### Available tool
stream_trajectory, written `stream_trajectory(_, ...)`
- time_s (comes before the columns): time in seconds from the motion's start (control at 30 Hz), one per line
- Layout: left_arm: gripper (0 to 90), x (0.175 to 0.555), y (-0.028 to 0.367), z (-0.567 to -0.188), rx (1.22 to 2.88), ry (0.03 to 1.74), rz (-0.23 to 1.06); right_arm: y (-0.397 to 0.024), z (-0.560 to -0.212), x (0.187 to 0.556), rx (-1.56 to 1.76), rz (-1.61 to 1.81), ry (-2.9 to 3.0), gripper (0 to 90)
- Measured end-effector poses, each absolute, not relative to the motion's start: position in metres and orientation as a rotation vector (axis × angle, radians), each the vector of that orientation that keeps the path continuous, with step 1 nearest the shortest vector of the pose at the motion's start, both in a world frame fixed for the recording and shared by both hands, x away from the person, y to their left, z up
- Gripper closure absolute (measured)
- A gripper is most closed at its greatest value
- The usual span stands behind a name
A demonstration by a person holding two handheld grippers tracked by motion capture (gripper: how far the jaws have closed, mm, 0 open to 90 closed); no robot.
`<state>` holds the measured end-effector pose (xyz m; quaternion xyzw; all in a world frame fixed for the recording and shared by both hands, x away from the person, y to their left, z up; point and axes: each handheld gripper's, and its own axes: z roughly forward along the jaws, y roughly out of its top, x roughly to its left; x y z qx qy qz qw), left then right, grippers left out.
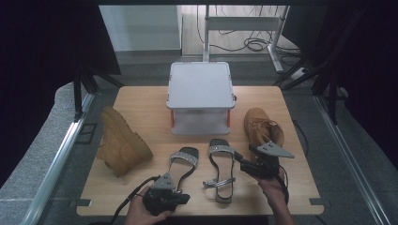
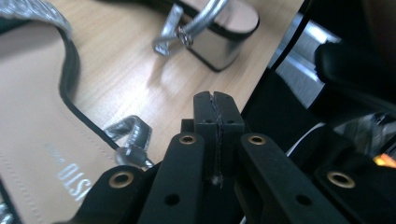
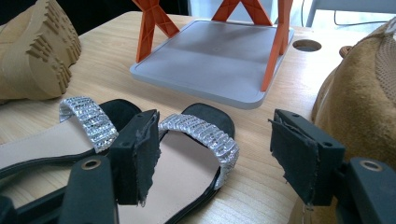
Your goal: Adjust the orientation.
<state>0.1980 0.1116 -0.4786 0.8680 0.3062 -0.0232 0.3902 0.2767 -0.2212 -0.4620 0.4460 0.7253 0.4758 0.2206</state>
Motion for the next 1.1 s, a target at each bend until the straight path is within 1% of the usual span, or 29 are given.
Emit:
stream_trajectory(0.17,89.7,0.199,0.108,-0.485,2.249,0.784,-0.048,-0.221,-0.463,0.277,1.239,1.313,2.006,32.9)
stream_trajectory(0.37,89.8,0.203,0.11,-0.491,2.292,0.828,0.032,-0.22,-0.466,0.278,1.244,1.307,2.015,32.9)
stream_trajectory(0.77,90.0,0.208,0.114,-0.495,2.312,0.854,0.05,-0.22,-0.467,0.278,1.243,1.303,2.016,32.9)
stream_trajectory(0.93,90.0,0.214,0.123,-0.497,2.319,0.901,0.076,-0.22,-0.467,0.278,1.243,1.301,2.016,32.9)
stream_trajectory(1.1,90.0,0.218,0.132,-0.497,2.3,0.921,0.054,-0.22,-0.468,0.278,1.245,1.295,2.021,32.9)
